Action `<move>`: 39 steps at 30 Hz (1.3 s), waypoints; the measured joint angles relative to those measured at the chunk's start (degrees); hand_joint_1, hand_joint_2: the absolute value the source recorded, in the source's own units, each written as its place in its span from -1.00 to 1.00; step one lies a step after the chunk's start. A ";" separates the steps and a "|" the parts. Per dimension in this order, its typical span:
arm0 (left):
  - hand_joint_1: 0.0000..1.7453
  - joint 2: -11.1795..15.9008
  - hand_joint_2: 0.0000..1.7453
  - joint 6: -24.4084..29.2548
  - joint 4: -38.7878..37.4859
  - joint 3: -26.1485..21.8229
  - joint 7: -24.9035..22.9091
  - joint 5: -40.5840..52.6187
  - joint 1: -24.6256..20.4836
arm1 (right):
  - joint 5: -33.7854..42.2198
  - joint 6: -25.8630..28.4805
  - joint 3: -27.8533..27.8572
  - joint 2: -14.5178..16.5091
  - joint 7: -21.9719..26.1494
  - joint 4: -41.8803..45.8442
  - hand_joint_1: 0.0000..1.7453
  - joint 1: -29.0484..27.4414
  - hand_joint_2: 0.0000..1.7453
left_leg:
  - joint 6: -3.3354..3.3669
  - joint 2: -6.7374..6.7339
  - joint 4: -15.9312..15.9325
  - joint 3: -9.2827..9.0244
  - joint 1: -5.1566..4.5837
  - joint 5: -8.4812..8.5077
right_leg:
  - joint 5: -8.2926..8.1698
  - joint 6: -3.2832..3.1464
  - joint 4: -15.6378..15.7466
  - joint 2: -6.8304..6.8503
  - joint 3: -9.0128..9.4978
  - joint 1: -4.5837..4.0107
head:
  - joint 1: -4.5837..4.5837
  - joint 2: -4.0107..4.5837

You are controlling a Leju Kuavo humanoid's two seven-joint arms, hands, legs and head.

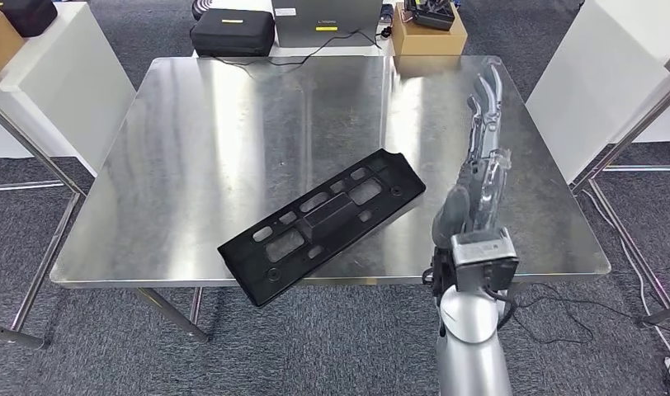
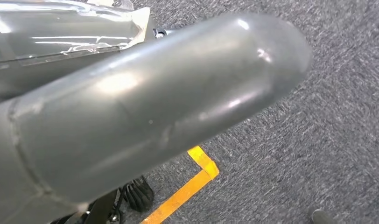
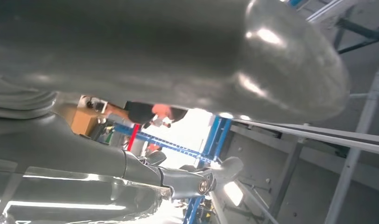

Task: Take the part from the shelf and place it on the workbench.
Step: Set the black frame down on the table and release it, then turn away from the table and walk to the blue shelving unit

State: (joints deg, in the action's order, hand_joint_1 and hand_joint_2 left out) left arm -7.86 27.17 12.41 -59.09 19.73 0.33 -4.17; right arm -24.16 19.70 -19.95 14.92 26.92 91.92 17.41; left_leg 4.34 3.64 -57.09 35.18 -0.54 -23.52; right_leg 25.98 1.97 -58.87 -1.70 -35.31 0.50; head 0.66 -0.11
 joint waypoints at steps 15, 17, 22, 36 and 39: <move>-1.00 -0.57 -1.00 -0.98 0.07 0.11 0.48 2.11 0.15 | 2.79 0.20 0.06 -5.39 4.83 7.38 -1.00 -10.91 -1.00 | -2.79 -1.20 -1.23 2.08 0.41 0.36 | 1.86 -1.62 2.52 1.15 5.67 0.29 | -0.20 0.00; -1.00 -0.66 -1.00 -0.95 0.07 0.12 0.48 2.14 0.17 | 2.85 0.38 0.10 -5.69 5.05 7.88 -1.00 -12.03 -1.00 | -3.55 -2.51 -6.39 3.79 0.72 -4.93 | 0.91 -2.36 2.58 1.61 4.86 0.38 | 0.09 0.00; -1.00 -0.68 -1.00 -0.87 0.08 0.12 0.20 2.29 0.10 | 2.98 0.72 0.33 -6.51 5.20 8.25 -1.00 -14.40 -1.00 | -4.40 -3.35 -13.72 2.21 1.27 -8.31 | -1.26 -2.06 2.34 2.44 1.90 0.23 | 0.24 0.00; -1.00 -0.01 -1.00 -3.23 0.44 0.46 -2.63 4.45 -0.08 | 2.79 1.24 6.95 -6.82 3.62 3.64 -1.00 -19.76 -1.00 | -0.61 -3.65 1.78 -2.77 0.65 -0.91 | 6.95 0.55 -14.41 2.10 -3.22 0.25 | -0.32 0.00; -1.00 0.32 -1.00 -3.74 0.44 0.49 -2.73 4.62 -0.12 | 1.74 2.11 9.49 -6.59 3.20 0.34 -1.00 -20.11 -1.00 | -1.10 -3.51 1.01 -0.53 0.57 0.56 | 3.87 1.72 -5.32 2.01 4.27 0.23 | -0.35 0.00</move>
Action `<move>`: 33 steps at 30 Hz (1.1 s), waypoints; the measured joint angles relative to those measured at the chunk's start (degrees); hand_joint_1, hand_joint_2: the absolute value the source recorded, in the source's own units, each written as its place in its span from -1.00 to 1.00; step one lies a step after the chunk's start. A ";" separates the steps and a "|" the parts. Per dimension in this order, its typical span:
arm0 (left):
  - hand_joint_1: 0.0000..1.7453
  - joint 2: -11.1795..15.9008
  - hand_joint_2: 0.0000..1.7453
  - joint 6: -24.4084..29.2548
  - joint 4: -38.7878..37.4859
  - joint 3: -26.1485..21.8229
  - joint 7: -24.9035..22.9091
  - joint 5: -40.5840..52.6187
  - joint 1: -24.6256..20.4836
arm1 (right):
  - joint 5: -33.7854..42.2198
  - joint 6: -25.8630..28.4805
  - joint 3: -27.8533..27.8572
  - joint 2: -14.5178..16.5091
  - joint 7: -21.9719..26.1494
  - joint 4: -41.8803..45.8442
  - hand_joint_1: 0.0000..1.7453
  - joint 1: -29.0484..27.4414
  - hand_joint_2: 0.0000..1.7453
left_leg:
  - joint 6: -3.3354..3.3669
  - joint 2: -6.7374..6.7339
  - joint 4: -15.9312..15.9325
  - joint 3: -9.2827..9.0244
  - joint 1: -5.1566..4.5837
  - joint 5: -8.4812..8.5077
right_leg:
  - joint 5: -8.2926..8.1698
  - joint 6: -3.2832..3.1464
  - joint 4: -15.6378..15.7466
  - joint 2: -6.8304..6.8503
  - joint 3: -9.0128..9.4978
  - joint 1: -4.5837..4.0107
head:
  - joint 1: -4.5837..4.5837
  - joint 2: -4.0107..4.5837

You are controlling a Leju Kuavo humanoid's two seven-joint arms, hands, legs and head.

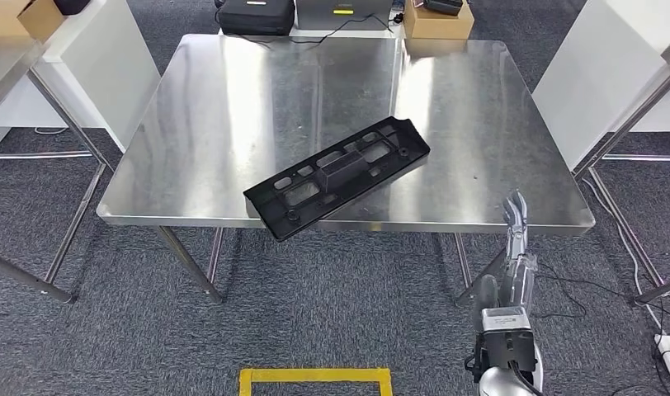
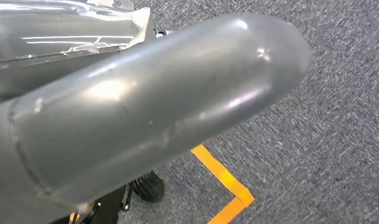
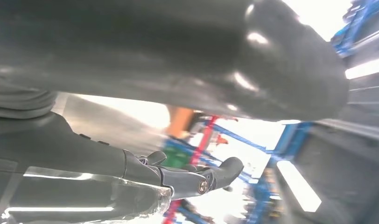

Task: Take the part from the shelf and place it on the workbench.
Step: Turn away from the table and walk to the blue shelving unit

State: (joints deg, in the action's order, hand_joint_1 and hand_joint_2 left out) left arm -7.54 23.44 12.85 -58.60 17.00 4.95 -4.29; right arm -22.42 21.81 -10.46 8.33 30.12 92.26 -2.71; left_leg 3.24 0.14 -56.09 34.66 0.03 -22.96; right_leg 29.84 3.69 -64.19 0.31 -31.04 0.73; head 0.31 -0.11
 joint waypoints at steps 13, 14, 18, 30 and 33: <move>-1.00 0.95 -1.00 0.53 -0.07 0.20 -1.30 1.29 0.15 | -3.24 4.63 13.76 1.38 -2.48 -39.11 -1.00 5.40 -1.00 | -3.70 0.06 -15.68 3.00 0.77 -8.67 | -4.76 -3.53 8.36 0.76 -0.88 0.05 | 0.59 0.00; -1.00 1.02 -1.00 0.59 -0.07 0.20 -1.39 1.32 0.16 | -2.96 4.62 14.90 1.31 -1.95 -42.28 -1.00 5.91 -1.00 | -3.65 0.04 -13.64 0.92 0.84 -6.95 | -5.20 -3.27 8.00 0.85 -1.79 0.10 | 0.60 0.00; -1.00 1.20 -1.00 1.05 -0.08 0.22 -1.61 1.37 -0.02 | -3.22 5.32 17.50 1.19 -3.41 -50.65 -1.00 8.15 0.00 | -2.82 0.17 -1.41 -7.30 0.51 -7.28 | -6.84 -1.87 7.09 0.98 -3.74 -0.06 | 0.59 0.00; -1.00 1.10 -1.00 7.80 -0.27 -0.80 -4.04 0.25 -0.30 | -8.62 1.08 23.85 -2.59 -44.84 -75.73 -1.00 5.79 0.50 | 0.61 0.06 -0.64 0.69 -0.50 -0.06 | 0.67 -0.47 -3.42 -0.07 -1.58 -0.05 | -0.13 0.00; -1.00 1.07 -1.00 8.23 -0.33 -0.86 -5.29 1.67 -0.35 | -11.41 0.75 23.43 -2.72 -49.37 -77.42 -1.00 5.52 1.00 | -0.17 -0.18 -0.56 1.87 -0.71 1.74 | 1.10 -1.52 8.72 -0.17 6.43 -0.52 | 0.10 0.00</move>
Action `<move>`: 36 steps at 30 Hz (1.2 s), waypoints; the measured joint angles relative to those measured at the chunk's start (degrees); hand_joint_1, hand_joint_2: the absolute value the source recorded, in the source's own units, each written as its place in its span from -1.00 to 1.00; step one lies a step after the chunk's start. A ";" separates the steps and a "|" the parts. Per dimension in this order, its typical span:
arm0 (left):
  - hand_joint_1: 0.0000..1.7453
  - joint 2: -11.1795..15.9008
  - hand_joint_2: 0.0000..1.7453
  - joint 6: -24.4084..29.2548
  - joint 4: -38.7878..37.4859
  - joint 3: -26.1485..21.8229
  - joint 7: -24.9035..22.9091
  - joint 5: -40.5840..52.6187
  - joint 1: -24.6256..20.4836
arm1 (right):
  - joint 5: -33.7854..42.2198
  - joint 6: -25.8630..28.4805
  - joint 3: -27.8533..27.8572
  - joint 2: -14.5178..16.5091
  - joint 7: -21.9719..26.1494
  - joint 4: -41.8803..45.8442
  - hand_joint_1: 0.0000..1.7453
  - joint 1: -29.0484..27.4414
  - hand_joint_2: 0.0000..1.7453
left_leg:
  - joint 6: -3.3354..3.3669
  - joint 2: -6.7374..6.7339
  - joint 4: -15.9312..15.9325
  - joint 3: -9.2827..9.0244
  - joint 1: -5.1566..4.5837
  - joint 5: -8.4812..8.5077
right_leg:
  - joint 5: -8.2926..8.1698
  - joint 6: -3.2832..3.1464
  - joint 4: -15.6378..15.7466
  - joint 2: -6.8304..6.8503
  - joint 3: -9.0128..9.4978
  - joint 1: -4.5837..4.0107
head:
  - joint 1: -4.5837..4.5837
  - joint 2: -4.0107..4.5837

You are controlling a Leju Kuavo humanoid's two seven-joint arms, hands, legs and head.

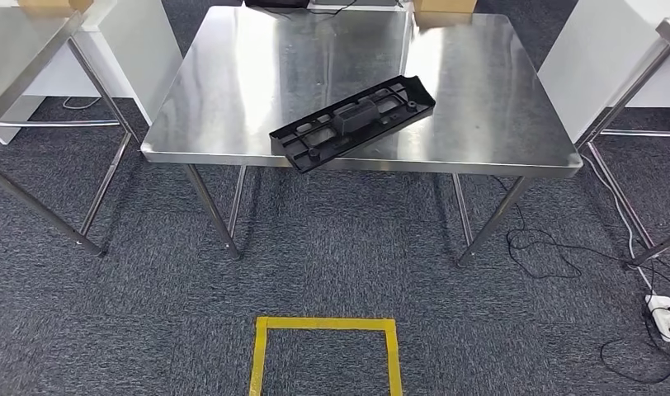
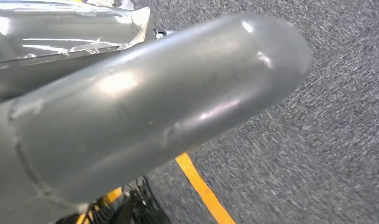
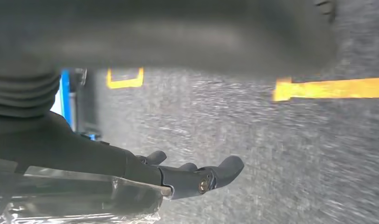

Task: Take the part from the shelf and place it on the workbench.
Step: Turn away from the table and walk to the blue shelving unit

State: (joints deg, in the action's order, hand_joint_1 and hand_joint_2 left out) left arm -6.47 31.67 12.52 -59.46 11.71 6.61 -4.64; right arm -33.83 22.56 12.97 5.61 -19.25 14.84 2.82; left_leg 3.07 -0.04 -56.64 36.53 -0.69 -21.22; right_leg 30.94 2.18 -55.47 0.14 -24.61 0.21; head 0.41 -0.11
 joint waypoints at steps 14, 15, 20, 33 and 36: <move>-1.00 -0.19 -1.00 0.35 -0.33 0.18 -1.50 1.40 0.10 | -3.47 5.34 -2.55 0.13 1.94 -2.77 -1.00 -0.21 1.00 | -4.12 0.32 -2.97 -7.68 2.08 -7.37 | -7.39 -0.91 0.18 0.89 -8.87 0.82 | 0.91 0.00; -1.00 -0.19 -1.00 0.24 -0.35 0.26 -1.54 1.55 0.09 | -3.43 5.38 -2.55 0.13 1.97 -2.82 -1.00 -0.18 1.00 | -4.05 0.42 -0.34 -9.28 1.96 -7.87 | -7.73 -0.41 -0.01 0.93 -9.18 0.77 | 0.92 0.00; -1.00 -0.18 -1.00 -0.46 -0.45 0.72 -1.59 2.69 0.10 | -3.22 5.50 -2.55 0.03 1.87 -3.27 -1.00 -0.24 1.00 | -1.48 0.23 1.56 -8.31 1.58 -7.20 | -6.30 0.87 -2.48 0.76 -10.92 0.90 | 0.60 0.00; -1.00 -0.26 -1.00 -0.56 -0.57 2.82 -3.81 5.47 0.10 | -1.70 8.44 -2.20 -0.35 2.70 -3.49 -1.00 0.04 1.00 | -1.86 -0.12 0.81 -1.37 0.83 -0.36 | -1.00 -0.92 1.99 0.11 -0.52 0.22 | 0.30 0.00; -1.00 -0.20 -1.00 -0.72 -0.62 3.23 -3.85 5.67 0.30 | -1.22 10.27 -1.72 -0.31 3.41 -3.56 -1.00 0.02 1.00 | -2.78 0.10 -2.82 0.29 1.17 -5.60 | -3.18 -2.54 2.30 0.37 -2.55 0.63 | 0.48 0.00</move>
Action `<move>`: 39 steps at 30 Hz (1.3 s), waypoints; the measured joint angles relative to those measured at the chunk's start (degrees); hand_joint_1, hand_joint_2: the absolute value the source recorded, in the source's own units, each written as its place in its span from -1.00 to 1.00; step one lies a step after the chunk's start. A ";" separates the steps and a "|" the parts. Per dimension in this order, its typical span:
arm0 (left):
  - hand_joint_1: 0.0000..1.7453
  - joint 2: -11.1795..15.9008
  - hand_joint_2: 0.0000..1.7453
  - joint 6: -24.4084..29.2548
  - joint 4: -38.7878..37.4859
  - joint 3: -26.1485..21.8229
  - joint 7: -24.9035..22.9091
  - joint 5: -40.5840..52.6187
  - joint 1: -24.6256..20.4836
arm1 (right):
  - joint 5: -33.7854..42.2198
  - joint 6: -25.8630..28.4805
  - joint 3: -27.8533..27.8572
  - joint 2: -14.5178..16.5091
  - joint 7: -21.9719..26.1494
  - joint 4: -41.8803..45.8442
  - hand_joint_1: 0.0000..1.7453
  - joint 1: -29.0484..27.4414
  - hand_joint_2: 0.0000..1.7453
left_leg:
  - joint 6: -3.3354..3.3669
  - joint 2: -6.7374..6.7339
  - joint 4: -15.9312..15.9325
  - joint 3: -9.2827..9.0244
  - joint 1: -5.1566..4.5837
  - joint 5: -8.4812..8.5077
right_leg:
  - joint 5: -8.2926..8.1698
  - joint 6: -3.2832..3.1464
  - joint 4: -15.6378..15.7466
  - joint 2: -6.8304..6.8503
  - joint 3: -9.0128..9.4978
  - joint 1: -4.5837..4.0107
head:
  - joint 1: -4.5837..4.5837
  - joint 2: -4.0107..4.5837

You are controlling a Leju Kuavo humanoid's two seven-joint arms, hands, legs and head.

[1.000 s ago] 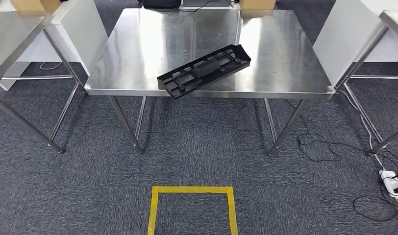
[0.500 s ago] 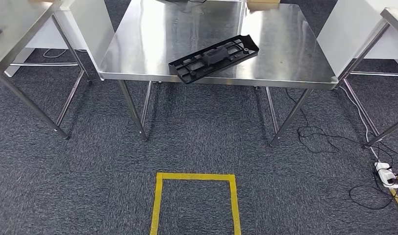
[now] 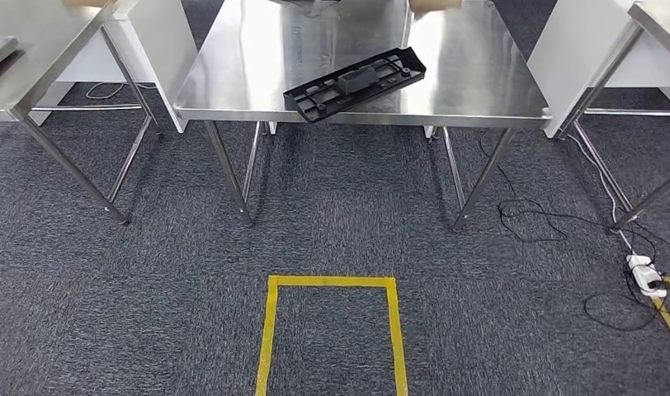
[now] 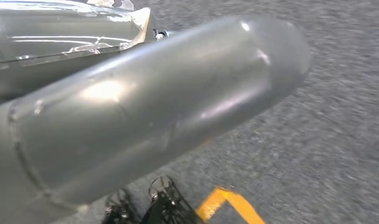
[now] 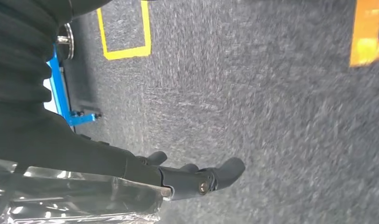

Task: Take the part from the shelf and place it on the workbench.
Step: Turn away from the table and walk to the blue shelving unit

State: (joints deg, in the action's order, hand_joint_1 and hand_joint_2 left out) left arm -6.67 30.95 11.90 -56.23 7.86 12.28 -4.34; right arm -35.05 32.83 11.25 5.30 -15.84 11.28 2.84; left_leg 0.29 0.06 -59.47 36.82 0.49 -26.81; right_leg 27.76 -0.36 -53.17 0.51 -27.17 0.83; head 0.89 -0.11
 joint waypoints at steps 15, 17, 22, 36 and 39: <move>-1.00 -0.06 -1.00 -0.33 -0.14 0.63 1.30 -0.10 -0.37 | 7.60 2.40 5.19 0.20 14.06 -0.07 -1.00 -0.07 -1.00 | 2.70 -0.28 4.19 -9.85 -0.04 -2.85 | -2.97 2.21 -6.56 0.20 -10.80 -0.10 | 0.04 0.00; -1.00 -0.02 -1.00 -0.36 -0.14 0.62 1.73 -0.17 -0.39 | 9.65 1.54 7.00 0.11 17.12 -0.07 -1.00 0.03 -1.00 | 3.17 -0.40 4.14 -7.87 -0.07 -1.19 | 2.86 1.71 -13.46 0.01 -12.59 -0.06 | -0.22 0.00; -1.00 -0.01 -1.00 -1.36 -0.14 0.63 2.34 0.12 -0.39 | 12.66 0.41 10.97 -0.47 20.18 -0.07 -1.00 0.44 -1.00 | 2.60 -0.54 3.40 -2.79 -0.13 2.74 | 1.73 3.92 -16.88 -0.12 -6.73 0.01 | -0.30 0.00; -1.00 0.25 -1.00 -3.80 -0.25 1.71 4.70 2.59 0.32 | 15.78 -0.20 16.33 -1.13 22.16 -0.17 -1.00 0.63 -1.00 | -0.58 -0.18 -13.38 1.10 0.24 -4.23 | -2.80 -0.09 -1.81 0.17 -4.46 -0.74 | 0.26 0.00; -1.00 0.38 -1.00 -3.87 -0.23 2.15 4.80 2.74 0.13 | 15.84 -0.20 16.81 -1.09 22.23 -0.17 -1.00 0.67 -1.00 | 0.48 -0.13 -1.96 -8.66 -0.05 -2.99 | -4.30 0.41 -3.09 0.12 -7.03 -0.95 | 0.27 0.00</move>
State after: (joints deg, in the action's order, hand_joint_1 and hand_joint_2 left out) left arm -6.28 27.08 11.67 -54.08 12.67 15.03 -4.21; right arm -19.21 32.63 28.06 4.21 6.39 11.10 3.51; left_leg 0.77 -0.07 -61.43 28.16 0.44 -29.81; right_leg 23.46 0.05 -56.26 0.63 -34.19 -0.12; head 1.16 -0.11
